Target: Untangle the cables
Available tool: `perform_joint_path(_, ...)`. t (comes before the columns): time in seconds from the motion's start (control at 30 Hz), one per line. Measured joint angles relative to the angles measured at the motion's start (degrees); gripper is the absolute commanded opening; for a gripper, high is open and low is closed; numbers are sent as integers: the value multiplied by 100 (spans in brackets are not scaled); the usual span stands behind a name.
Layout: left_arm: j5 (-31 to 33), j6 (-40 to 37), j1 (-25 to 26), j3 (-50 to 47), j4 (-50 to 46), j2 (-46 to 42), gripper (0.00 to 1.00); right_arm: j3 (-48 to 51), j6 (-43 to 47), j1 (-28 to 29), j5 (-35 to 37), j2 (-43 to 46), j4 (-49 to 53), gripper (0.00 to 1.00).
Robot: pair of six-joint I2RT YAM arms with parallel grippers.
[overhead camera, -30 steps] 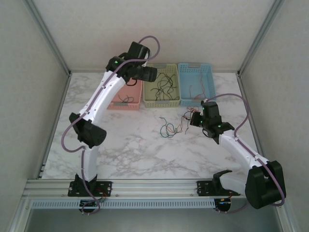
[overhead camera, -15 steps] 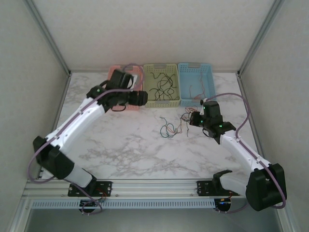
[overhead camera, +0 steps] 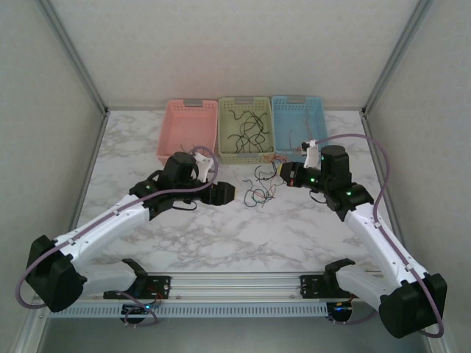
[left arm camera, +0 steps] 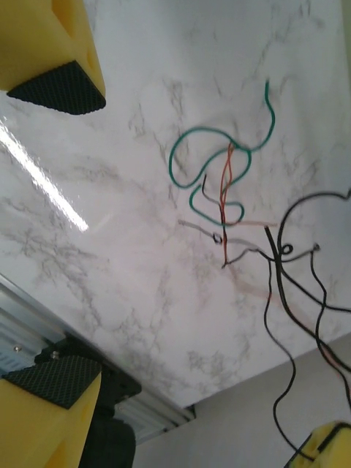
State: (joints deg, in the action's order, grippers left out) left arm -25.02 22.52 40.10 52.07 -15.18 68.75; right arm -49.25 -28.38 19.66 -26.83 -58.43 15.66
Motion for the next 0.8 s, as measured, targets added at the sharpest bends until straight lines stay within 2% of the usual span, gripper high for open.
perform_joint_path(0.17,-437,-55,317,131,778,450,91,-57,-205,44,-310,0,2,0)
perform_joint_path(0.4,-439,-332,584,654,1215,1582,89,-79,-535,76,-439,-17,17,0)
perform_joint_path(0.73,-52,-931,632,1482,1259,2588,76,-221,-728,90,-492,-70,116,0)
perform_joint_path(0.8,9,-1005,632,1585,1237,2763,69,-243,-734,92,-492,-70,138,0)
